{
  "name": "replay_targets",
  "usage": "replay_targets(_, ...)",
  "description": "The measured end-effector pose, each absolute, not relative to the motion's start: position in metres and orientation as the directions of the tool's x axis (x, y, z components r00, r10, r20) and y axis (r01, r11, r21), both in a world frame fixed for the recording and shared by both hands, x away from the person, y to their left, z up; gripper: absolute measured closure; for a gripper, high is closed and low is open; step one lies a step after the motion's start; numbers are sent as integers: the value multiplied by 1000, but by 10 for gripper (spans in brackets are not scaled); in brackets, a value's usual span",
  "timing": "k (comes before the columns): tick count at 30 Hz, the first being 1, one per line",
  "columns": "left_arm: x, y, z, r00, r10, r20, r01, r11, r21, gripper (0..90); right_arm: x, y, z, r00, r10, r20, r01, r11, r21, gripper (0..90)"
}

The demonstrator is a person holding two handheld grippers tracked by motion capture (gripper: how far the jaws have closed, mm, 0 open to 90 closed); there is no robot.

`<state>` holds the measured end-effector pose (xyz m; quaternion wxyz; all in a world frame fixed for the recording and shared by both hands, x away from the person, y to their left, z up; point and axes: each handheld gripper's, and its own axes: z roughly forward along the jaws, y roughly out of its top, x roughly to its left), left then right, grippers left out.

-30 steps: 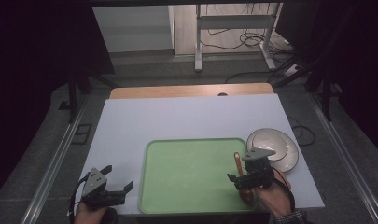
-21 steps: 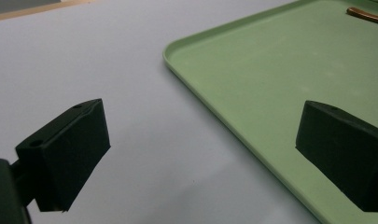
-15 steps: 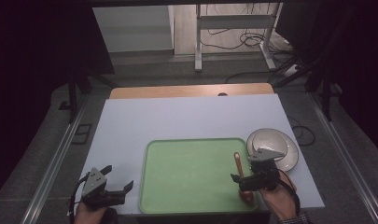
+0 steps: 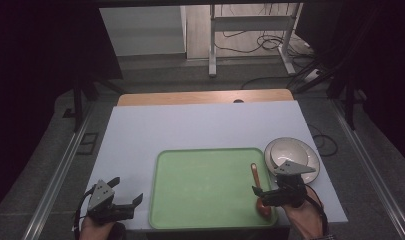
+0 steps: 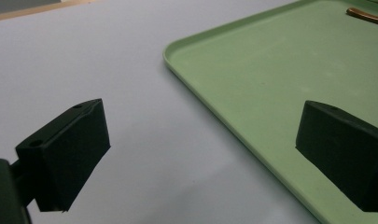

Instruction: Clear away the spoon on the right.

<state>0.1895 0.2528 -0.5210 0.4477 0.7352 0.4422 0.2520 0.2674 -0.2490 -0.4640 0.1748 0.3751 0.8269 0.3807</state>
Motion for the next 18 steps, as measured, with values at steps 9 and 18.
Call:
replay_targets(9, 189, 253, -521, 483, 875, -26, 422, -207, 883, 24, 262, -254, -465, -656, 755, -10, 473, 421, 774, 0)
replay_targets(18, 189, 253, -521, 487, 873, -22, 418, -211, 884, 18, 256, -258, -467, -644, 764, -29, 458, 416, 786, 0)
